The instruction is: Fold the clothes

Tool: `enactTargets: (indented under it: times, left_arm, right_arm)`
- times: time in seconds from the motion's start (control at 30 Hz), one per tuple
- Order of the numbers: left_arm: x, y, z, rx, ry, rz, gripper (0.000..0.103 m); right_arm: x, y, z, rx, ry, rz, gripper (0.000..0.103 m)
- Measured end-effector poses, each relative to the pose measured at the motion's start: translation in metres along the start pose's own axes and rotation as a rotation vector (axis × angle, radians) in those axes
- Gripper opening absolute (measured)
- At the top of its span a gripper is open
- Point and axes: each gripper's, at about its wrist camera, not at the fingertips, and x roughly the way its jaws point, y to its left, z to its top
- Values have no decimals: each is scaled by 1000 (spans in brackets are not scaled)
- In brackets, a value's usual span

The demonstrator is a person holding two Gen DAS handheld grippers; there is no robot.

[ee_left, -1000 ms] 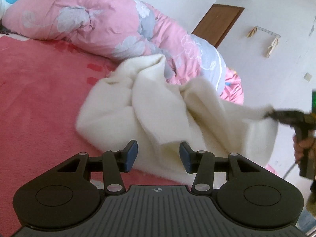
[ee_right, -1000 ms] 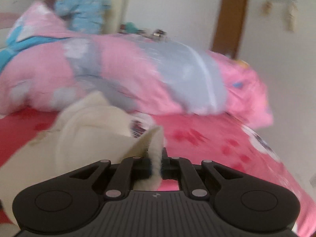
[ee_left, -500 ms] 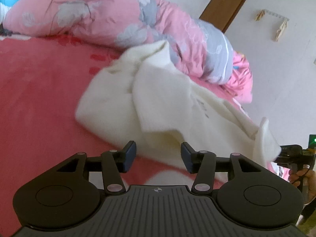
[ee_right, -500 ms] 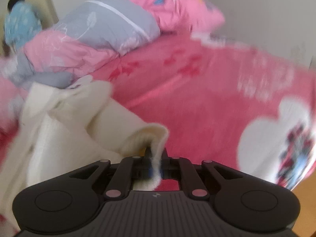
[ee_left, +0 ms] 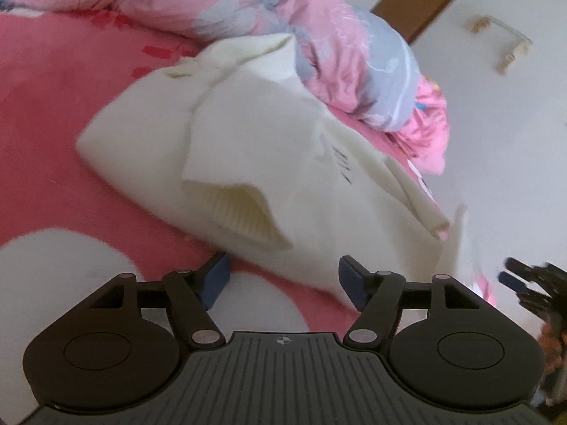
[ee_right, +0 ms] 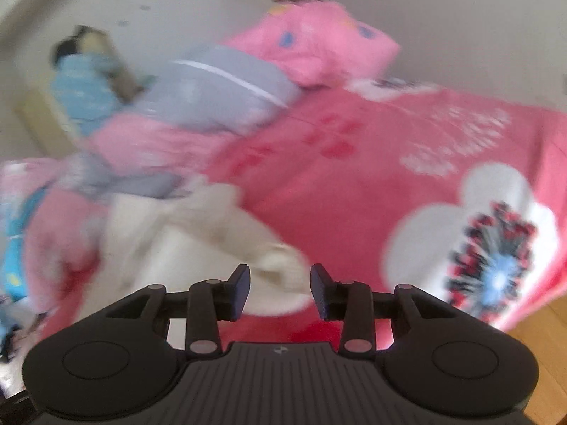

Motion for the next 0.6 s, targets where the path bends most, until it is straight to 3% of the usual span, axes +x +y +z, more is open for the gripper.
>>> enactTargets:
  times: [0.1,0.17,0.2,0.37,0.43,0.5,0.53,0.6]
  left_arm:
    - [7,1,4,-52,-25,12,68]
    - [11,1,6,-85,-41,21,67]
    - [13,1,7,-92,-48,26,65]
    - [20,3,11,-112,-63,58,47]
    - [20,6,12,-124,-63,55,36]
    - [21,10,12,-133,-63,49,33]
    - [21,12,12,-135,-64,46,31]
    - [21,12,11,-120,-65,42,29]
  right_arm:
    - [-8,23,4,-58,-24,83,44]
    - [-5,39,11,-94,-25,129,51]
    - [6,48,19,-109,-10,142,57]
    - [64,91,58,-186,65,208,68]
    - [86,109,74,-217,96,234,80]
    - [109,126,90,-247,126,260,86]
    - [129,133,98,-264,152,250,95]
    - [176,147,114,-300,215,205,97]
